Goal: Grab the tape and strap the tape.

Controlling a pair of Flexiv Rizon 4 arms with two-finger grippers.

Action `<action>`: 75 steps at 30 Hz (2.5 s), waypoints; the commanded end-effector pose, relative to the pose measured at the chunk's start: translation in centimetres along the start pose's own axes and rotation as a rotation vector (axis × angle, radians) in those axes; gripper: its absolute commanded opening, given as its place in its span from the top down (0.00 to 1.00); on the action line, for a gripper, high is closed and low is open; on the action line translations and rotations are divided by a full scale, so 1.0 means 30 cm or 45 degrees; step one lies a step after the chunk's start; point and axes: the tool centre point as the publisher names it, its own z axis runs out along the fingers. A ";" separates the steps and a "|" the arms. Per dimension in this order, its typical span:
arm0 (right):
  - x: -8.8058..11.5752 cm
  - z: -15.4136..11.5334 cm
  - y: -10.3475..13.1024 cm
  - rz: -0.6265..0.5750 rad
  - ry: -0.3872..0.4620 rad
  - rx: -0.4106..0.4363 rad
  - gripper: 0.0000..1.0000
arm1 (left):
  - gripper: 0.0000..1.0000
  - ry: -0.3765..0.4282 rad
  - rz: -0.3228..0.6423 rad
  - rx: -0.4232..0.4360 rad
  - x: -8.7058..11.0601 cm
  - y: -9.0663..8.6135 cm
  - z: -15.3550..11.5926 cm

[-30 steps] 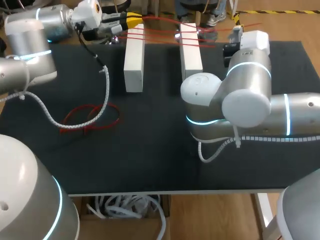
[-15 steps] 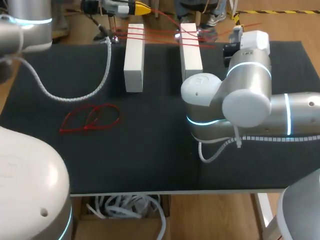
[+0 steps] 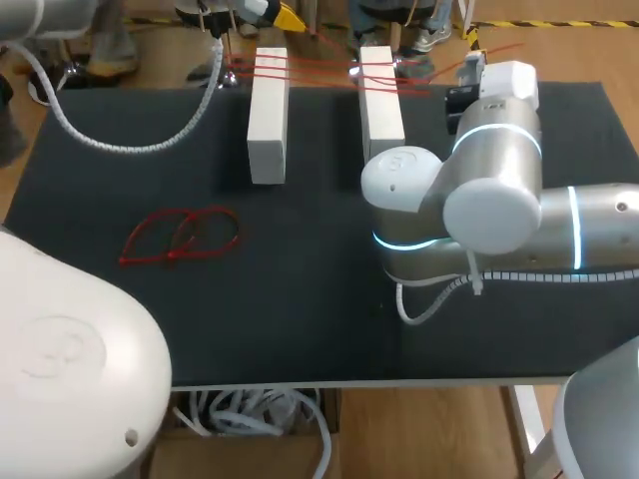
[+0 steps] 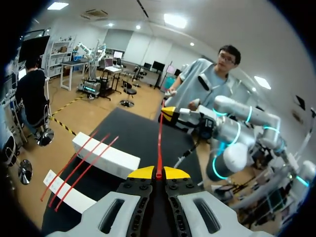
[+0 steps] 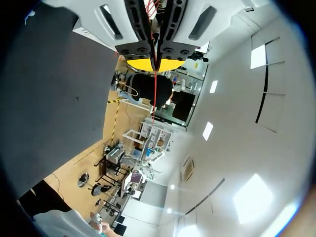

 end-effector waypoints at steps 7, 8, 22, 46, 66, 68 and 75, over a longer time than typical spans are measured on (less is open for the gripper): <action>0.008 0.000 0.002 -0.001 -0.008 0.002 1.00 | 1.00 0.036 -0.007 -0.356 -0.029 -0.022 -0.004; 0.008 0.000 0.002 -0.001 -0.008 0.002 1.00 | 1.00 0.036 -0.007 -0.356 -0.029 -0.022 -0.004; 0.008 0.000 0.002 -0.001 -0.008 0.002 1.00 | 1.00 -0.025 0.017 -0.569 -0.051 -0.040 0.014; 0.008 0.000 0.002 -0.001 -0.008 0.002 1.00 | 1.00 -0.240 0.074 -0.974 0.049 -0.074 0.112; 0.008 0.000 0.002 -0.001 -0.008 0.002 1.00 | 1.00 -0.338 0.179 -0.894 0.105 0.007 0.082; 0.008 0.000 0.002 -0.001 -0.008 0.002 1.00 | 1.00 -0.308 0.188 -0.902 0.114 0.003 0.082; 0.008 0.000 0.002 -0.001 -0.008 0.002 1.00 | 1.00 -0.276 0.186 -0.901 0.116 0.000 0.080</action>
